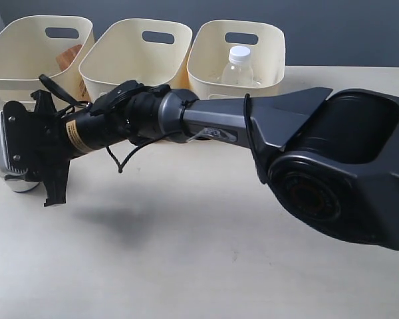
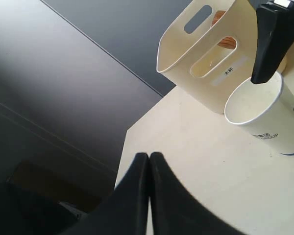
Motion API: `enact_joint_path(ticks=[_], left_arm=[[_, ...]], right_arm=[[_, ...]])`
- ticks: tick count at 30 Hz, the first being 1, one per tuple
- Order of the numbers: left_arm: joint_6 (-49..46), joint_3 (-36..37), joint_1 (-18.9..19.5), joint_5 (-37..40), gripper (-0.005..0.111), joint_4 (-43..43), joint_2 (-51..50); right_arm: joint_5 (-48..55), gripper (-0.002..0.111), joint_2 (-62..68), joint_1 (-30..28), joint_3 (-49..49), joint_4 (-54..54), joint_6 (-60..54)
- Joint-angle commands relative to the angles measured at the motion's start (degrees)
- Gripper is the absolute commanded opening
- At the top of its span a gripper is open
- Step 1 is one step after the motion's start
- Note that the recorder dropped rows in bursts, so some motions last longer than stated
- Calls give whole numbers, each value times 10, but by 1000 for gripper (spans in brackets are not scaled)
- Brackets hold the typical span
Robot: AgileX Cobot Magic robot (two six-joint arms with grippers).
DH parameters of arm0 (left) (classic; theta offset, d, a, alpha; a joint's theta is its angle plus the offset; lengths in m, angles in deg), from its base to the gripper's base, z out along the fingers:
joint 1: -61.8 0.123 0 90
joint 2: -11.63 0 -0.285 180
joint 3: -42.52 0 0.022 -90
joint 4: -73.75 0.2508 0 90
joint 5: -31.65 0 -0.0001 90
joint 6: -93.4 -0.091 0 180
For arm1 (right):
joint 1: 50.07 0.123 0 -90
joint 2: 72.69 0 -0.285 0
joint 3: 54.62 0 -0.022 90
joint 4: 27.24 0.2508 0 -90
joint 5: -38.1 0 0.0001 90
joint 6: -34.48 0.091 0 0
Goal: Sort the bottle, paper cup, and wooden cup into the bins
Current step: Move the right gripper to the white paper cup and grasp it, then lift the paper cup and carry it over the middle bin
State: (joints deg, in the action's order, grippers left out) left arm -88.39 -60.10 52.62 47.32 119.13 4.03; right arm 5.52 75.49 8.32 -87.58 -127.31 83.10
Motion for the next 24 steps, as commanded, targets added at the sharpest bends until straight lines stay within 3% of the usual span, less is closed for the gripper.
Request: enact_joint_path(ticks=[1, 24], left_arm=[[2, -2, 0, -6, 0, 1, -2], [2, -2, 0, -6, 0, 1, -2]], right_arm=[[12, 49, 5, 0, -4, 1, -24], [25, 49, 31, 0, -38, 1, -47]])
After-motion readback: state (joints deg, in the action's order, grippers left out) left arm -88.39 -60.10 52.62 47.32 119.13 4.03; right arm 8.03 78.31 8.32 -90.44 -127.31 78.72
